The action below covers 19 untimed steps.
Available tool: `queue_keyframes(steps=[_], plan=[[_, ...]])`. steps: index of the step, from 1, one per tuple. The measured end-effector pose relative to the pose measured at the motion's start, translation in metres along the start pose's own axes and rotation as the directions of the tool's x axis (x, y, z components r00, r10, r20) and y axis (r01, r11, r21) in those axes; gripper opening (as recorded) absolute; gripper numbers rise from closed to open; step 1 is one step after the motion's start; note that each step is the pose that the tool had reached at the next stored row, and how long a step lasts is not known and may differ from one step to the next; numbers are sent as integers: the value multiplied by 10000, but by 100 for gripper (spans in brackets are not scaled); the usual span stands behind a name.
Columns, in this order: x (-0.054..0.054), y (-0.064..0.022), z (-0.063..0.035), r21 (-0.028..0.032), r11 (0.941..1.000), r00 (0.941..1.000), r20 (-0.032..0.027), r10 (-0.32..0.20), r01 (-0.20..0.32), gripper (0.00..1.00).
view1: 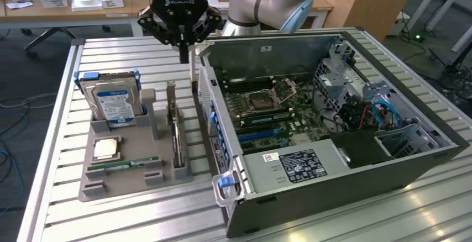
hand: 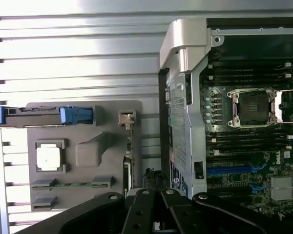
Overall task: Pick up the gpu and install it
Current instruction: 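Reach for the gpu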
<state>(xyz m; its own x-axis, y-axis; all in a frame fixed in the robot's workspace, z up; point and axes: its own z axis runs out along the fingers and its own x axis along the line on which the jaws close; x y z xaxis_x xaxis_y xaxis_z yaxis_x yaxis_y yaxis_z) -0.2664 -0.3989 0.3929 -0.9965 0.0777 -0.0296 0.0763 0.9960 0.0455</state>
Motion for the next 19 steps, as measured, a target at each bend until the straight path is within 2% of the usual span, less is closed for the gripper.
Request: queue_keyframes(steps=[5,11,19], plan=[[103,-8,-2,0,10000,10000,1,3,-3,11],[119,-12,-4,1,10000,10000,0,3,-3,11],[237,-72,-10,0,10000,10000,10,-1,1,11]])
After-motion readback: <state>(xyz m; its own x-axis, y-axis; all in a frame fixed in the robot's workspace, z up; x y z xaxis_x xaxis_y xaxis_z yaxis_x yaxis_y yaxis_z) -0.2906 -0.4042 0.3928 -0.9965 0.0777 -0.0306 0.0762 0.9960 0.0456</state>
